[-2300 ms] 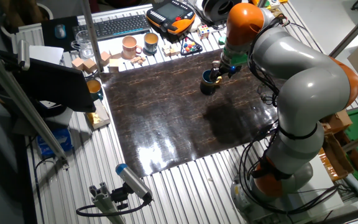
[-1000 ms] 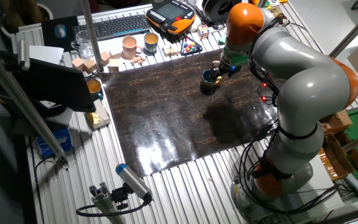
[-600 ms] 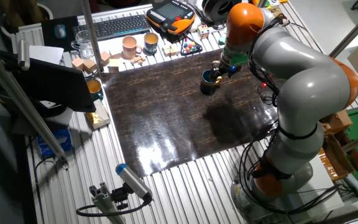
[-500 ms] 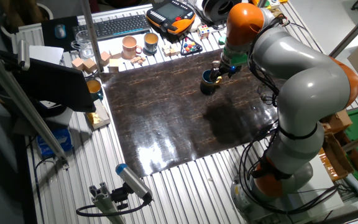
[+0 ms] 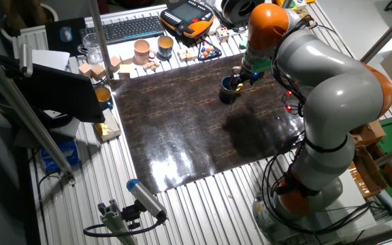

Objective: Pick up the cup

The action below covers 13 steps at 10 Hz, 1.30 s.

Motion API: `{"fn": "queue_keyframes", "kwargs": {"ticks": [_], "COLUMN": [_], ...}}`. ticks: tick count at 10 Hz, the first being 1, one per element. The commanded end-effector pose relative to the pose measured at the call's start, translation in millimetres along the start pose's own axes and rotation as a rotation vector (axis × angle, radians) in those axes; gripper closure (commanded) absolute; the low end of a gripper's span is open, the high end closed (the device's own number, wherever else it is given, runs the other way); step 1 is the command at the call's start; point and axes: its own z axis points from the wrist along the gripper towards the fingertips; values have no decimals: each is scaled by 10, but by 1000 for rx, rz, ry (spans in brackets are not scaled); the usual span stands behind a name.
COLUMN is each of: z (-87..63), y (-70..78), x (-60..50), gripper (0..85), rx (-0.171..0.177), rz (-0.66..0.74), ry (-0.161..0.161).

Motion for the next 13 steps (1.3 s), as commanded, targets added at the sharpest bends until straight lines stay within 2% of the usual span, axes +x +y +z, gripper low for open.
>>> {"fn": "queue_keyframes", "kwargs": {"ticks": [1,11,13], "z": [0,9,74], "y": [0,2,-49], "x": [-1,-10,-42], "gripper": [843,843,843], "rx": [57,51,29], "rz": [45,62,85], "ry": [8,17,23]}}
